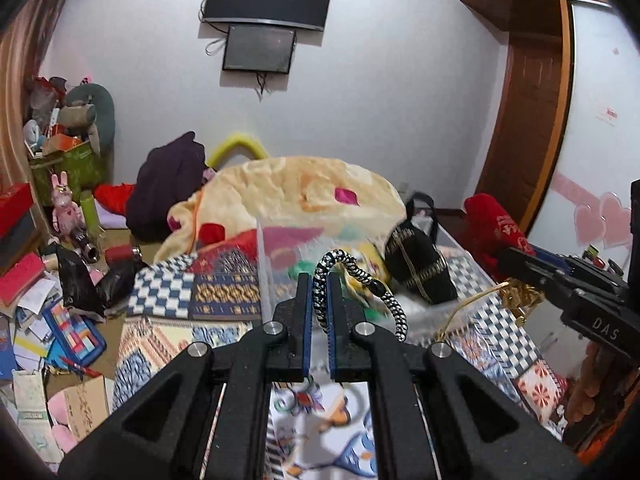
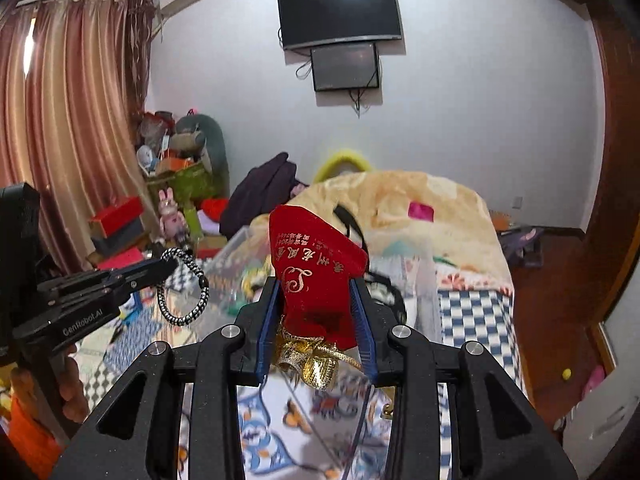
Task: Organize soft objects
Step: 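Lower the bracelet into the clear box with the left gripper while the right gripper releases the red pouch there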
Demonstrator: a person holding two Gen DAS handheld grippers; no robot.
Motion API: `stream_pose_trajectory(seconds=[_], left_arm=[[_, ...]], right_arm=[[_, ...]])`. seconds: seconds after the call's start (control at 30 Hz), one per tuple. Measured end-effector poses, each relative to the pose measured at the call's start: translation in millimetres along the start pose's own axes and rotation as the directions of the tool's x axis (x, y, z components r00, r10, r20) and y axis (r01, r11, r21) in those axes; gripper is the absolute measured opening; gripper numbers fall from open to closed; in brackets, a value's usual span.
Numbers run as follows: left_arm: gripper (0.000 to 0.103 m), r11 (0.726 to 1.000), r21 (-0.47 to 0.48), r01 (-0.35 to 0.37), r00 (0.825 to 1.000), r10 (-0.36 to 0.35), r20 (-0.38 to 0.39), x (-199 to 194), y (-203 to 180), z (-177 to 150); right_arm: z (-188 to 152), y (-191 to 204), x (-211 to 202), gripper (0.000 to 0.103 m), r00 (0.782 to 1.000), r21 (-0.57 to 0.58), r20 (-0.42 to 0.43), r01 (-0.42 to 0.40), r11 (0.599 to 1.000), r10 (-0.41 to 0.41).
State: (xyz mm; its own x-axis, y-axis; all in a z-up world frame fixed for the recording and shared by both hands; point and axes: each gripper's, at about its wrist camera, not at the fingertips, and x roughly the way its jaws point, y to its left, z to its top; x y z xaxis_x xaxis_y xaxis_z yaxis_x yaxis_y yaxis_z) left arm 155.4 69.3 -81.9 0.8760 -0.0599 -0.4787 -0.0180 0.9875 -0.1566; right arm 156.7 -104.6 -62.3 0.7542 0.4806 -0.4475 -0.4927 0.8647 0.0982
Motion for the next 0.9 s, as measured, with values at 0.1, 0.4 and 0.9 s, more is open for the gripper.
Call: stream_pose_trajectory(seconds=[0.1, 0.4, 0.9], left_arm=[[0.005, 1.000, -0.014, -0.017, 1.000, 0.017, 0.012, 6, 5, 10], [0.005, 0.998, -0.018, -0.059, 0.998, 0.059, -0.032, 42, 14, 9], [0.006, 0.999, 0.010, -0.041, 0.990, 0.042, -0.135, 69, 12, -11]], right_arm=[[12, 0, 6, 0.032, 1.000, 0.002, 0.021, 0.001, 1.000, -0.001], [11, 7, 45, 0.032, 0.999, -0.008, -0.034, -0.008, 1.000, 0.008], [-8, 6, 76, 0.043, 0.986, -0.067, -0.167, -0.007, 0.998, -0.005]])
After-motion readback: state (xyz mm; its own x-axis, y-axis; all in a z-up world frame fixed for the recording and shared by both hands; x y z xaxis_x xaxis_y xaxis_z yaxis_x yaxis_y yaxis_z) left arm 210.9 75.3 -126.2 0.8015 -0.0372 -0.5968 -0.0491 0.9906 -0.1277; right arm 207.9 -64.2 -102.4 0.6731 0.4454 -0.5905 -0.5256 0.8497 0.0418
